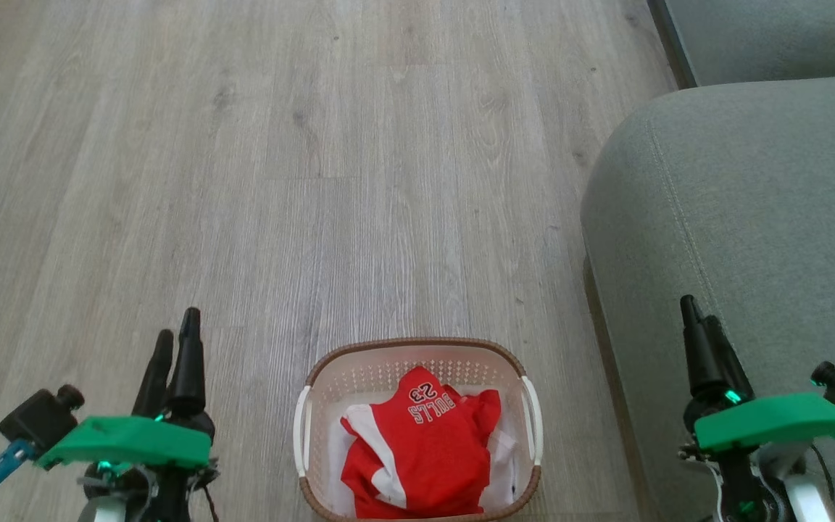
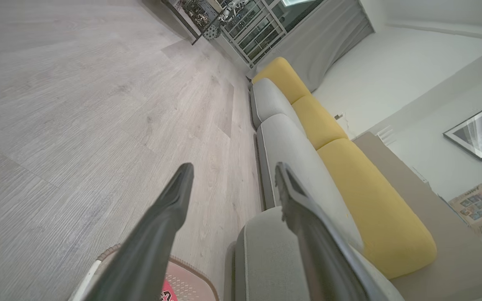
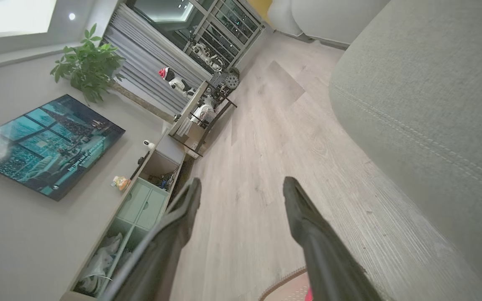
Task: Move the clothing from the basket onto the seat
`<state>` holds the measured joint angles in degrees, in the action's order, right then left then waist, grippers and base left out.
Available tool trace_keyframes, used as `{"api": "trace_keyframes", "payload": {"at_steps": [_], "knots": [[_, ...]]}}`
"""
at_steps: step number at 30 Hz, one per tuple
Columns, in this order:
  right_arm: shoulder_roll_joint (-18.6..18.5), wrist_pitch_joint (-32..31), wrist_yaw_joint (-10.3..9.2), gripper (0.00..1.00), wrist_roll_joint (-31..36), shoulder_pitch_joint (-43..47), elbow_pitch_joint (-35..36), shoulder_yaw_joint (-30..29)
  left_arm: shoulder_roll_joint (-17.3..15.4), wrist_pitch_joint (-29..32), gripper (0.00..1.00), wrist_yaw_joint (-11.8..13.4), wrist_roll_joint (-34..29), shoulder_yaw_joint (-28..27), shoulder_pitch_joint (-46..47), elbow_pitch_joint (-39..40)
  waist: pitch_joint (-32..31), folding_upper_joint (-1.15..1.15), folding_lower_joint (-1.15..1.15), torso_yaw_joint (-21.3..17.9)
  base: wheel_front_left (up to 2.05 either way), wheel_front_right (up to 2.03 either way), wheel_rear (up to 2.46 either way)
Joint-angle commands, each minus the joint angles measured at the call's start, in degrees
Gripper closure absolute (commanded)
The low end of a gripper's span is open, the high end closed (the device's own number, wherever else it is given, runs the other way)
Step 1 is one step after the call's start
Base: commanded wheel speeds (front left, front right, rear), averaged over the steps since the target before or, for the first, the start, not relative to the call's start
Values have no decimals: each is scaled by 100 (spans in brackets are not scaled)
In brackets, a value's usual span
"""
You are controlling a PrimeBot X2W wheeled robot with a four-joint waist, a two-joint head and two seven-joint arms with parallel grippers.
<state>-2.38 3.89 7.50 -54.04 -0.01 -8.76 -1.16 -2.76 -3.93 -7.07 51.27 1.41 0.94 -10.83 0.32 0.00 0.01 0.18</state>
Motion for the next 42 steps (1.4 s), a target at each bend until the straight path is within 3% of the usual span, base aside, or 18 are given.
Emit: {"api": "trace_keyframes", "payload": {"at_steps": [1,42], "knots": [[-70,70,0,0,175,-210,254,104,-87,-76,0,-18,-173,-54,302,257,0,0,0,2,0,0,0],[-49,747,-1,0,3250,-235,327,290,-62,-747,0,55,-3221,113,387,502,48,0,0,40,0,0,0]]}}
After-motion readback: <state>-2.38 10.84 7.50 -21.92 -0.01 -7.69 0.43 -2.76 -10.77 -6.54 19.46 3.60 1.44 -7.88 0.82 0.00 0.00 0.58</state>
